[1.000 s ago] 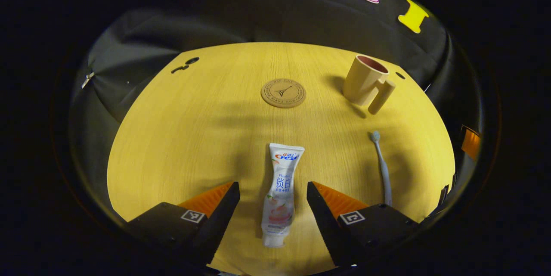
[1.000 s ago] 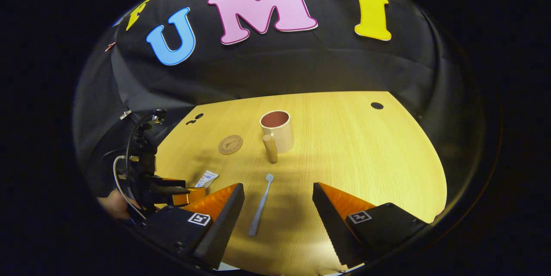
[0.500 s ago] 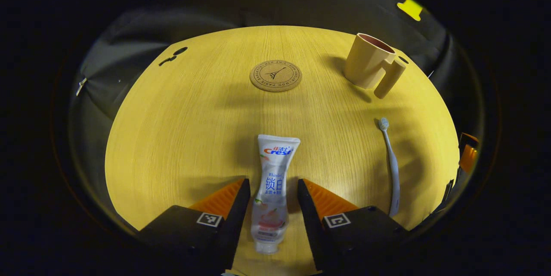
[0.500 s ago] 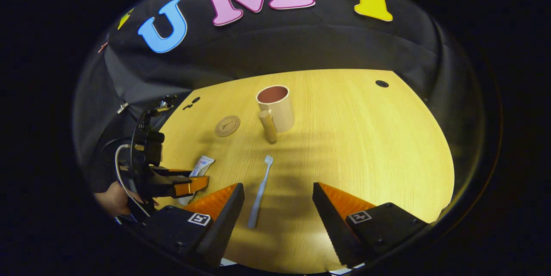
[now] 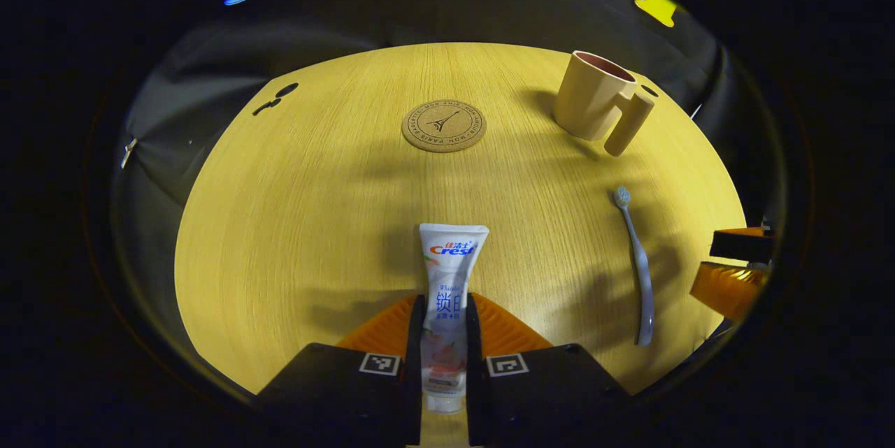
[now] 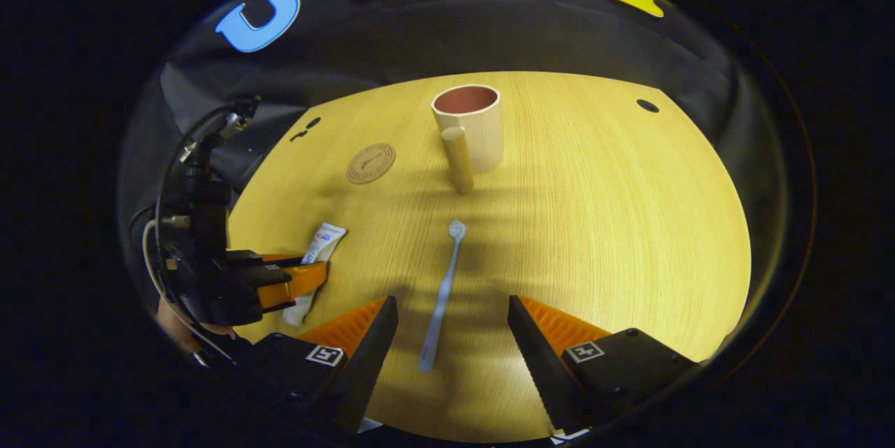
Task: Put the toothbrush and toothpaste on the desktop into the cup, then pick up the cup and place it on the coaster on the desktop.
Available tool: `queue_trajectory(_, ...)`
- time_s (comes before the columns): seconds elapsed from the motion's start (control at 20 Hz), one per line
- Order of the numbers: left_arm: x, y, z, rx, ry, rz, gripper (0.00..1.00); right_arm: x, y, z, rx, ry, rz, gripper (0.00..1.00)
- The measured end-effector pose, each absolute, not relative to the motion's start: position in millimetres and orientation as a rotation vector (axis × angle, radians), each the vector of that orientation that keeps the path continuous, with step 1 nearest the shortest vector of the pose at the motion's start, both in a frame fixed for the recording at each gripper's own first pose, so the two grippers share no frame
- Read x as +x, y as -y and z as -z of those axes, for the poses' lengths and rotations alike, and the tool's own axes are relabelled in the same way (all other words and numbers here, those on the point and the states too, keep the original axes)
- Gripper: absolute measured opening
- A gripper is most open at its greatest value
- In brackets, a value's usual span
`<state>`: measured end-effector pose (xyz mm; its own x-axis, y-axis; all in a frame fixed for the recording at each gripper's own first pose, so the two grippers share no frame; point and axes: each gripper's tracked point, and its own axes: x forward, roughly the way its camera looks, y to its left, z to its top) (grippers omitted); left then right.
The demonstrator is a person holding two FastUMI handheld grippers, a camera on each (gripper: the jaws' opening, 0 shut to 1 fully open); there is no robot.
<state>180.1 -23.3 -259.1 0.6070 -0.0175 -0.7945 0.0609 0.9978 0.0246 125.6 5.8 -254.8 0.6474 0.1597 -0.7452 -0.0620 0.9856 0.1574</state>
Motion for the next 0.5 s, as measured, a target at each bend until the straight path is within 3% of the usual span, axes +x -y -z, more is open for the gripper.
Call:
queue_trajectory(0.2, 179.9, 25.7, 243.2, 0.008, -0.843, 0.059, 0.27, 138.4, -9.7, 274.7, 0.129, -0.909, -0.087, 0.97)
queue_trajectory(0.25, 177.7, 26.5, 235.2, -0.006, -0.822, 0.062, 0.32, 140.3, -11.3, 278.2, 0.126, -0.917, -0.078, 0.96)
queue_trajectory(0.3, 172.4, 26.5, 227.2, -0.026, -0.807, 0.064, 0.27, 141.0, -10.9, 283.4, 0.115, -0.931, -0.066, 0.95)
queue_trajectory(0.45, 156.9, 27.0, 204.7, -0.088, -0.762, 0.068, 0.27, 145.9, -8.0, 294.7, 0.106, -0.962, -0.032, 0.9)
queue_trajectory(0.5, 152.2, 26.3, 199.9, -0.092, -0.749, 0.068, 0.31, 148.9, -5.5, 297.0, 0.096, -0.962, -0.021, 0.87)
